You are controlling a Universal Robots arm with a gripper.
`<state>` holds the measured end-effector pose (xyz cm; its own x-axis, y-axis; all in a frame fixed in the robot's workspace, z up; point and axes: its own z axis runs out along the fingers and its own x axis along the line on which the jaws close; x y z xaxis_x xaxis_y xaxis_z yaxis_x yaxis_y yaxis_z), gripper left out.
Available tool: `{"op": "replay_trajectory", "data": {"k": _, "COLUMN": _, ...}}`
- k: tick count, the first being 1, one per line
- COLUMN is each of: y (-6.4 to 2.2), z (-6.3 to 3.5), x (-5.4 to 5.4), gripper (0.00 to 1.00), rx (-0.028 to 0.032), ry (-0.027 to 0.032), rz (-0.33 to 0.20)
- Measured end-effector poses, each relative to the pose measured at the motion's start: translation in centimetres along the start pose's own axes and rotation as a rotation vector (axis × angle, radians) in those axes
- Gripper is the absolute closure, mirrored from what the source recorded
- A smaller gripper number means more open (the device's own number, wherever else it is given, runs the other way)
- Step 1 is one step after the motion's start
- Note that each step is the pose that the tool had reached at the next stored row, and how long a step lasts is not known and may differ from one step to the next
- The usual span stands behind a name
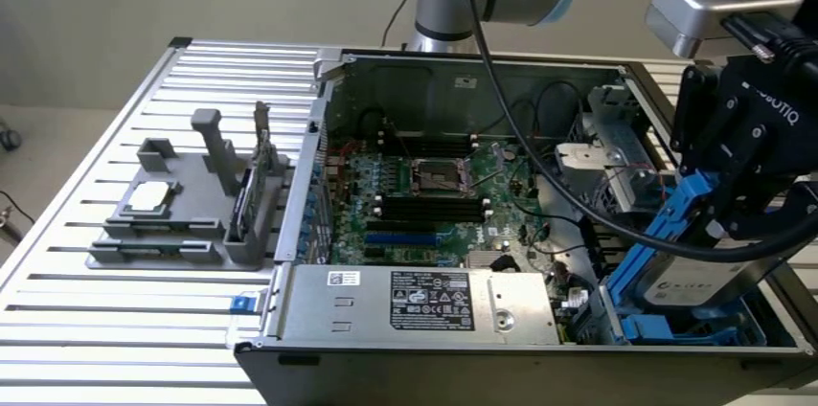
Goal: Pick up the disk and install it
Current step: 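Insert the disk into the insertion slot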
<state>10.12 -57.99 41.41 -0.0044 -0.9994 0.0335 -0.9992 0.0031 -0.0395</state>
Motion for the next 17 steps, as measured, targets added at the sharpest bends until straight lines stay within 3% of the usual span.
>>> {"op": "replay_trajectory", "data": {"k": 9, "y": 0.13, "z": 0.63, "x": -0.04, "gripper": 0.65, "rx": -0.0001, "ry": -0.0001, "rz": 0.000}}
{"op": "replay_trajectory", "data": {"k": 10, "y": 0.14, "z": 0.69, "x": -0.04, "gripper": 0.60, "rx": 0.0000, "ry": -0.0002, "rz": 0.000}}
{"op": "replay_trajectory", "data": {"k": 12, "y": 0.15, "z": 0.78, "x": -0.05, "gripper": 0.60, "rx": 0.0000, "ry": -0.0002, "rz": 0.000}}
{"op": "replay_trajectory", "data": {"k": 13, "y": 0.15, "z": 0.82, "x": -0.05, "gripper": 0.53, "rx": 0.0000, "ry": -0.0001, "rz": 0.000}}
{"op": "replay_trajectory", "data": {"k": 17, "y": 0.17, "z": 1.05, "x": -0.05, "gripper": 0.53, "rx": 0.0000, "ry": -0.0002, "rz": 0.000}}
